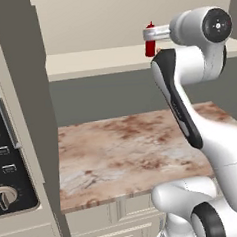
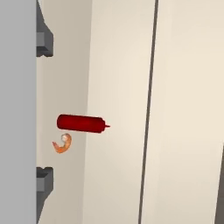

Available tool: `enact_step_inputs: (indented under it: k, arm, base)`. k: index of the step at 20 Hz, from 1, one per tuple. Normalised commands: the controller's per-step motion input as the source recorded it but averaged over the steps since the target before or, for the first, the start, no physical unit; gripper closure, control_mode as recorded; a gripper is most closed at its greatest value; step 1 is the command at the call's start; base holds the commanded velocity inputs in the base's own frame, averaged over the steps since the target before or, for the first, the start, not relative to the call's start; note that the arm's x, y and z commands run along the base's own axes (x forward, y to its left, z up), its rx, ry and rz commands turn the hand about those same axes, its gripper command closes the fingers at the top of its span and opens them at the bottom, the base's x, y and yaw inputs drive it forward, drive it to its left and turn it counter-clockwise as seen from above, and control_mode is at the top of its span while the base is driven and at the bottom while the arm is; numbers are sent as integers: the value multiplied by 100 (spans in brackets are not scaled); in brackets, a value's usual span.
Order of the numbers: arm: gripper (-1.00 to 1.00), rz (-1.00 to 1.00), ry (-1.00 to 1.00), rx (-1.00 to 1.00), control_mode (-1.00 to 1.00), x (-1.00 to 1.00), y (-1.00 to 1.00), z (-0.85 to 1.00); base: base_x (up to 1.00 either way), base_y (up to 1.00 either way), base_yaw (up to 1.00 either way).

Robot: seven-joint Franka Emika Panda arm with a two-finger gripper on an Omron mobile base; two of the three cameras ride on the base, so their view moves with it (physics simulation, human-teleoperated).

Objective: The dining table condiment station is running low on ketchup. Refill the condiment station by opening the cabinet and taking the ketchup from the cabinet and placing it on the dining table.

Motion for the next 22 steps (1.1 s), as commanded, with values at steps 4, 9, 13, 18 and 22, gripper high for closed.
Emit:
enact_step_inputs:
  k: [4, 9, 13, 18, 22]
  arm:
    - [-100, 0, -1, 0, -100, 55, 0, -3]
    - [-100, 0, -1, 0, -100, 55, 0, -16]
    - [-100, 0, -3, 0, -100, 50, -12, -26]
    - [-100, 0, -2, 3, -100, 44, -24, -10]
    - [-100, 0, 0, 4, -100, 40, -19, -5]
  base:
    - [0, 0, 0]
    - [0, 0, 0]
    - [0, 0, 0]
    - [0, 0, 0]
    - [0, 0, 0]
